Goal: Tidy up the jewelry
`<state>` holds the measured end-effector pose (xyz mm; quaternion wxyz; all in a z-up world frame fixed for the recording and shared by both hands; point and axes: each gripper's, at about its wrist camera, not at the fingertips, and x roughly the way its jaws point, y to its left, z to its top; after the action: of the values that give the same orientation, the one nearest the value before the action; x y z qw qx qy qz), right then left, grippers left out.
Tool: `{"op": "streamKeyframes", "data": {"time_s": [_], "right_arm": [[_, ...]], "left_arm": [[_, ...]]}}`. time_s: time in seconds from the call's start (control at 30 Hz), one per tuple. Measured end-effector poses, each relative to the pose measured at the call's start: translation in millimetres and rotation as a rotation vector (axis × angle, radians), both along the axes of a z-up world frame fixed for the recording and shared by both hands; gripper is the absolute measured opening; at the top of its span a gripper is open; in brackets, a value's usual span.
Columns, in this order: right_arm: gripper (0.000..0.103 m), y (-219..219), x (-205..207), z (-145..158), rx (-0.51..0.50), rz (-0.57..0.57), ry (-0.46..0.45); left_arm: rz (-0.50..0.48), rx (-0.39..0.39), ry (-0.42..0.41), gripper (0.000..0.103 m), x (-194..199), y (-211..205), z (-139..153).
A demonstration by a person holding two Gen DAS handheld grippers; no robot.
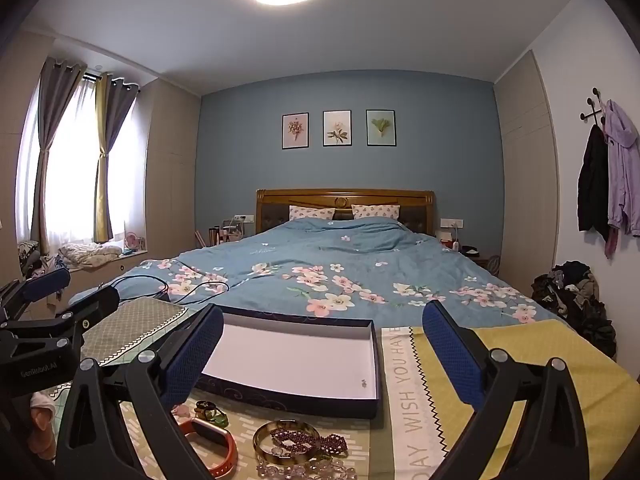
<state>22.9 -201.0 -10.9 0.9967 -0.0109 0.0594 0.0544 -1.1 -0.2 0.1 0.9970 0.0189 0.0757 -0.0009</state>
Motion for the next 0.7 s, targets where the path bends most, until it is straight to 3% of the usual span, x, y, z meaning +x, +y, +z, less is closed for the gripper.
{"op": "streamKeyframes", "data": {"time_s": [0.7], "right_arm": [[0.096,-7,0,5,0.011,0.006,-0.014]], "left_arm": [[0.002,-0.005,-0.004,0.097,-2,-4,3]]}}
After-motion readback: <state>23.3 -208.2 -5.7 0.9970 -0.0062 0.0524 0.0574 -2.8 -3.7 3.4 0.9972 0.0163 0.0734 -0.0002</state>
